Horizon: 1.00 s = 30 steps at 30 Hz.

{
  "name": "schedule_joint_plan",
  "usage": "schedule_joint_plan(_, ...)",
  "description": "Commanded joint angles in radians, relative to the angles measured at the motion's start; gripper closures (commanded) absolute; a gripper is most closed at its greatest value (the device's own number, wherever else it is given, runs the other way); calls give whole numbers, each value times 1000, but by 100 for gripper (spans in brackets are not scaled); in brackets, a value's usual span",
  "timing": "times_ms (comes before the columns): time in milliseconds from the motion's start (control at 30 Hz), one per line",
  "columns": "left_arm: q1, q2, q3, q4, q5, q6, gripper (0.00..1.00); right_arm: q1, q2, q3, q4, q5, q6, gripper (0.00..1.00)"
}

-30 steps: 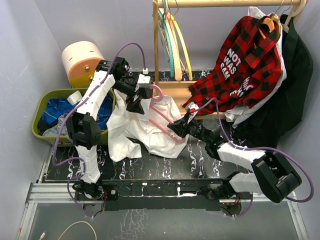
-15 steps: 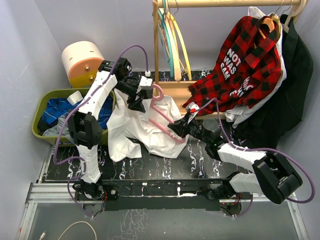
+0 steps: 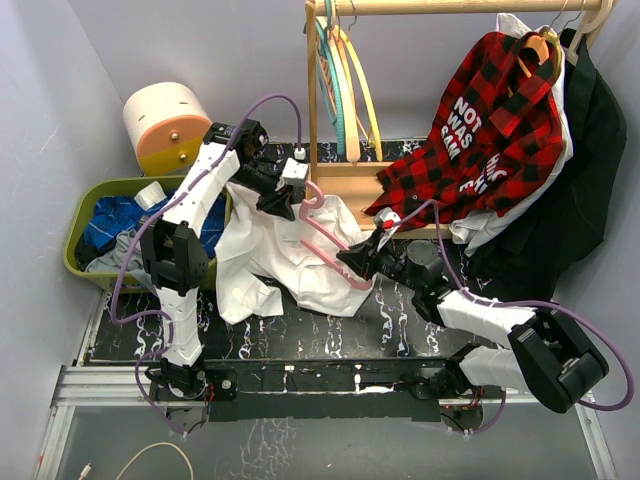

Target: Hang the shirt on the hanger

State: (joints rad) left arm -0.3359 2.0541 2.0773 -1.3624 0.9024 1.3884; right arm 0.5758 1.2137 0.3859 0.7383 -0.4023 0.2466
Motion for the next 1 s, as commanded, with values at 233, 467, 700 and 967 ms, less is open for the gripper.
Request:
schedule_joint_plan(233, 0, -168, -76, 109, 28, -141, 100, -4, -103, 25, 201, 95, 106, 89)
schedule_joint_plan(467, 0, -261, 74, 62, 38, -225, 100, -23, -282, 64, 2, 262, 50, 29)
schedule_joint_plan(700, -7, -330, 147, -31, 20, -228, 100, -140, -537, 97, -246, 448, 130, 17)
schedule_joint_plan(967, -12, -409, 178, 14, -42, -296, 100, -339, -652, 24, -242, 97, 248, 19)
